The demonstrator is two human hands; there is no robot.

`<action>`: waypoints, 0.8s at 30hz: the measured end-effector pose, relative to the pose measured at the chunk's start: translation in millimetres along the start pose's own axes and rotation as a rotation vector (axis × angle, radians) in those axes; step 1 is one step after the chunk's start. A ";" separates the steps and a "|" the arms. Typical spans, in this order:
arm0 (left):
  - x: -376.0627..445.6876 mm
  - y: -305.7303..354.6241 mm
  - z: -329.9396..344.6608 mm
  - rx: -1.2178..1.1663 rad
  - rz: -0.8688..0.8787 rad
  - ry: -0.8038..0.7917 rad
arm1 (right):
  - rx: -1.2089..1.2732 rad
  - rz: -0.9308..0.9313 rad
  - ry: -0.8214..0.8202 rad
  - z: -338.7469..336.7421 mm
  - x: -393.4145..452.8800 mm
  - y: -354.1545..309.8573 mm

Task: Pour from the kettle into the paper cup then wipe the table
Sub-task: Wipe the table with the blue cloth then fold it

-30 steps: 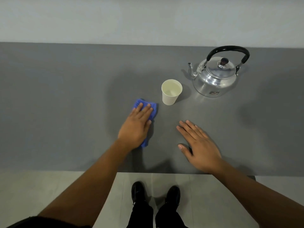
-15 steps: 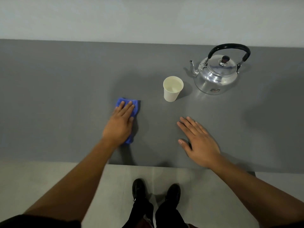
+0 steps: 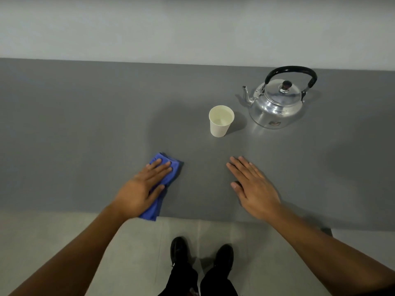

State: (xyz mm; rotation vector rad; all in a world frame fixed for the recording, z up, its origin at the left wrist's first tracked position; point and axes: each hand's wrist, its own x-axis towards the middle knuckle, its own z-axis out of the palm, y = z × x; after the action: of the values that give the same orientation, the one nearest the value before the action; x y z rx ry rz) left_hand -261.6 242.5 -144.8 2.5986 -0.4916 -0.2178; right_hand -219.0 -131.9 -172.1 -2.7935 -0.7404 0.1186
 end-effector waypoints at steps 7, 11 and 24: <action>91.4 63.8 47.2 -0.025 -0.240 0.188 | 0.482 0.174 0.083 -10.6 -0.4 0.5; 107.5 125.8 80.6 -0.036 -0.169 0.151 | 0.607 0.311 0.182 -16.7 0.8 -0.4; 74.4 72.0 36.9 -0.198 0.006 0.162 | 0.181 0.365 0.212 -12.2 10.3 -37.6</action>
State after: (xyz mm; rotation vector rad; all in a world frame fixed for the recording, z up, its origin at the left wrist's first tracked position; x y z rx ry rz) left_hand -223.6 139.4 -146.7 2.3970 -0.3984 -0.0502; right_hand -226.3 -97.8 -150.7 -2.6805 -0.1576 -0.0431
